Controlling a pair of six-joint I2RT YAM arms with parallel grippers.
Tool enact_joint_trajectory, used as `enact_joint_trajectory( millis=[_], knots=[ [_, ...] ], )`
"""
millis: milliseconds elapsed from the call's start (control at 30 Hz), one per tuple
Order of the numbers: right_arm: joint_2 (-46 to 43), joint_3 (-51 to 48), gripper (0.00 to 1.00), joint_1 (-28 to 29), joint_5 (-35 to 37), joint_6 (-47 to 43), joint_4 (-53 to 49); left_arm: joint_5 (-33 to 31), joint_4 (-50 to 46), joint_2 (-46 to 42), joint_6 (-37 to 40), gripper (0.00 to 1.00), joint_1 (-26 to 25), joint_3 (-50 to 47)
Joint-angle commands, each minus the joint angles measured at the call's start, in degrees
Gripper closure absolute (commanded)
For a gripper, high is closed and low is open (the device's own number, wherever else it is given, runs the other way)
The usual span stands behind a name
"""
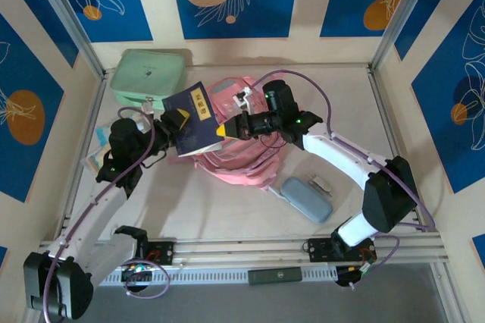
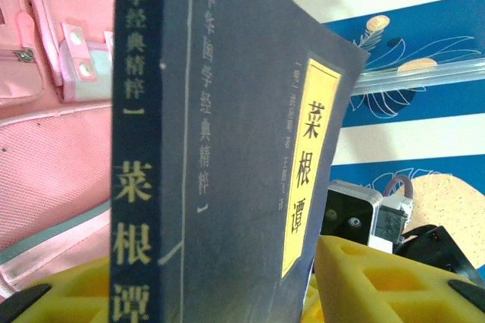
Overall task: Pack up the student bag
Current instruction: Pass the book.
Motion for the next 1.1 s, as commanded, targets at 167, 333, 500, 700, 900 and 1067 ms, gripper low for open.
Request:
enact_joint_trajectory(
  millis=[167,333,500,700,900,1067],
  knots=[
    [-2.3,3.5,1.0,0.0,6.5,-6.4,-10.7,2.5,-2.3,0.5,3.3,0.55,-1.6,2.3],
    [-2.3,3.7,1.0,-0.3,8.9,-6.2,-12.1,3.4,-2.7,0.7,4.8,0.7,-1.7,2.6],
    [-1.7,5.4,1.0,0.6,8.3,-7.0,-13.7,3.4,-2.4,1.1,4.8,0.91,-2.1,2.8],
    [-3.2,4.2,0.38,-0.8,6.5,-3.7,-14.7,4.3,0.1,2.6,4.0,1.0,-2.7,4.2],
    [-1.5,2.2,0.03,-3.5,0.0,4.6,-11.1,3.4,4.9,4.7,2.4,1.0,-6.3,5.8],
    [0.3,1.0,0.01,-3.8,-7.0,12.3,-2.7,2.8,5.9,7.6,3.2,1.0,-8.8,8.4]
  ],
)
